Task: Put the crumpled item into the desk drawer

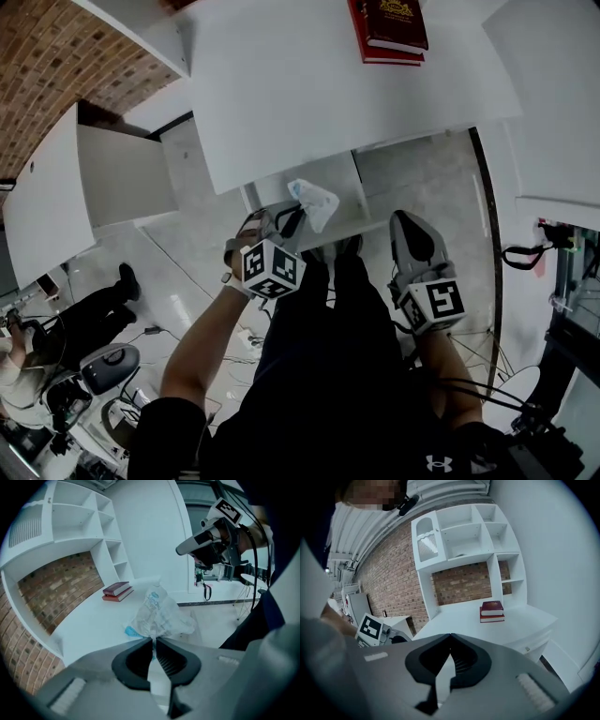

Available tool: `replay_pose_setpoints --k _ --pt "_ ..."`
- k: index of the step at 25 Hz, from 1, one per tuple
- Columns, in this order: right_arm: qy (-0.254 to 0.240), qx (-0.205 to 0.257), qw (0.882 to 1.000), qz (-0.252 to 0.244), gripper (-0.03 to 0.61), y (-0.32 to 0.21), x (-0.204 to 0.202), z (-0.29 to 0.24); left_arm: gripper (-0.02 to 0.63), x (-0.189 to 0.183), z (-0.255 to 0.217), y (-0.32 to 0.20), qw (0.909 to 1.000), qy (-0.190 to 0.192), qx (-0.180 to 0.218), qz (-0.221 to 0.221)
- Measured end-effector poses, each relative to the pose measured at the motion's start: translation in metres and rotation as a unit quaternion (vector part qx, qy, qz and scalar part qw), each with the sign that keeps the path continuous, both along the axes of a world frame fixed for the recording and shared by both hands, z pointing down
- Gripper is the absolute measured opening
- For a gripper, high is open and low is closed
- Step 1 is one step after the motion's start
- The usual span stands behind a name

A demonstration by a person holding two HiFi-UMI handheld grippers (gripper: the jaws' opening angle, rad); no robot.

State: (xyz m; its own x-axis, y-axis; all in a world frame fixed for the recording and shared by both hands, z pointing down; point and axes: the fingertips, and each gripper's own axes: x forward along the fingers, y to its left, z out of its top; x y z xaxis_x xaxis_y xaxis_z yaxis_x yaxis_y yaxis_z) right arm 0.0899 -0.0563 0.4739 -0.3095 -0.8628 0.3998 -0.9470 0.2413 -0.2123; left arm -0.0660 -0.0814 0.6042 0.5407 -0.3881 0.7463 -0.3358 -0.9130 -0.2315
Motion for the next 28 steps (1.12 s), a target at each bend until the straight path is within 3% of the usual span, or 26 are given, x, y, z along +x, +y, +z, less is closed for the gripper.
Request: replay_pose_setpoints --k 10,16,28 --pt "-0.013 -0.014 1.000 0.013 0.003 -0.005 0.028 0.030 0.026 0.026 0.067 -0.009 0.9949 -0.065 -0.042 0.064" --pt "-0.023 -0.038 0.998 0.033 0.003 -0.002 0.044 0.049 0.026 0.034 0.115 -0.010 0.9871 -0.102 -0.080 0.094" --pt "-0.035 -0.067 0.996 0.045 0.003 -0.008 0.064 0.081 0.026 0.042 0.198 -0.018 0.9715 -0.165 -0.117 0.124"
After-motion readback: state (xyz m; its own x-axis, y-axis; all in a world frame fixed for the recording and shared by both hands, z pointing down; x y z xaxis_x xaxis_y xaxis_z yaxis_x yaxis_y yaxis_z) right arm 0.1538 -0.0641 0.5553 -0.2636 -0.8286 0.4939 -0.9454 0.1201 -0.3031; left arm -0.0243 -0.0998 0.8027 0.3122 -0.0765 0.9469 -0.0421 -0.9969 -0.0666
